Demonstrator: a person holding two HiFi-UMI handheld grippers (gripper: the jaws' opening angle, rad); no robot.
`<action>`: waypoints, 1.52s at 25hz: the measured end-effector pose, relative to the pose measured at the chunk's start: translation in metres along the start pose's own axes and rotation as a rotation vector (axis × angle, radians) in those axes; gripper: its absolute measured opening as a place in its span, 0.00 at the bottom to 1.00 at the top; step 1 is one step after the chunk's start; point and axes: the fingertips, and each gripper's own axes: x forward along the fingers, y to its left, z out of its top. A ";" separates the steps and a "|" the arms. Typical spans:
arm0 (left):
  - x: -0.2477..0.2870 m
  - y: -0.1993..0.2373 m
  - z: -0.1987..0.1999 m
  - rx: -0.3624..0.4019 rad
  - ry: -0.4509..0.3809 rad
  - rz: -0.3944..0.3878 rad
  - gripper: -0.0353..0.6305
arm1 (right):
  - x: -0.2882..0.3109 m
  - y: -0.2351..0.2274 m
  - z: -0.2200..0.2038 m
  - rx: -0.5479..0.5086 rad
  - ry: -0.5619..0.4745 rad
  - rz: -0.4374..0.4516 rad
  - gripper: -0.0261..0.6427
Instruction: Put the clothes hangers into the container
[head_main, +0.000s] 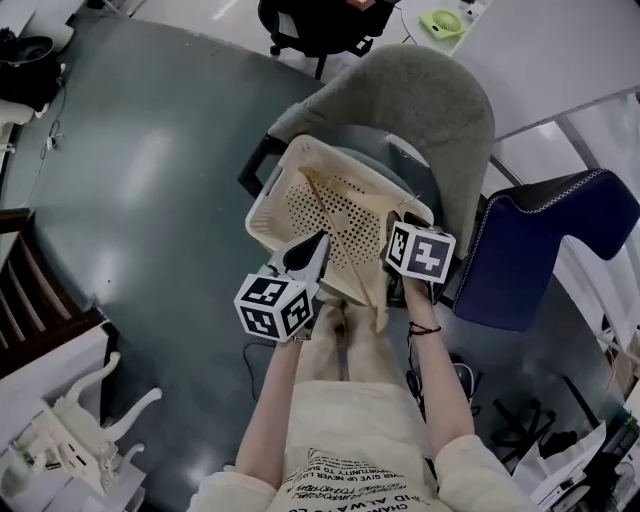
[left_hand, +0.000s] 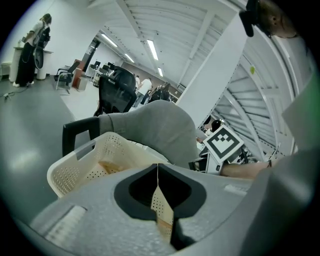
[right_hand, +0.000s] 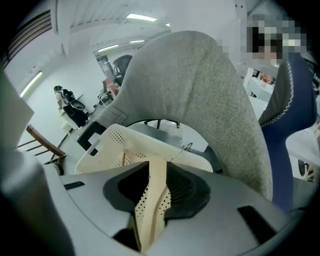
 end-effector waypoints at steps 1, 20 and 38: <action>-0.002 -0.002 0.002 0.007 -0.003 -0.002 0.09 | -0.005 0.002 0.001 -0.022 -0.009 0.014 0.17; -0.080 -0.061 0.073 0.191 -0.183 -0.034 0.09 | -0.143 0.069 0.040 -0.173 -0.317 0.418 0.05; -0.137 -0.087 0.156 0.311 -0.399 -0.002 0.09 | -0.254 0.089 0.110 -0.242 -0.642 0.492 0.04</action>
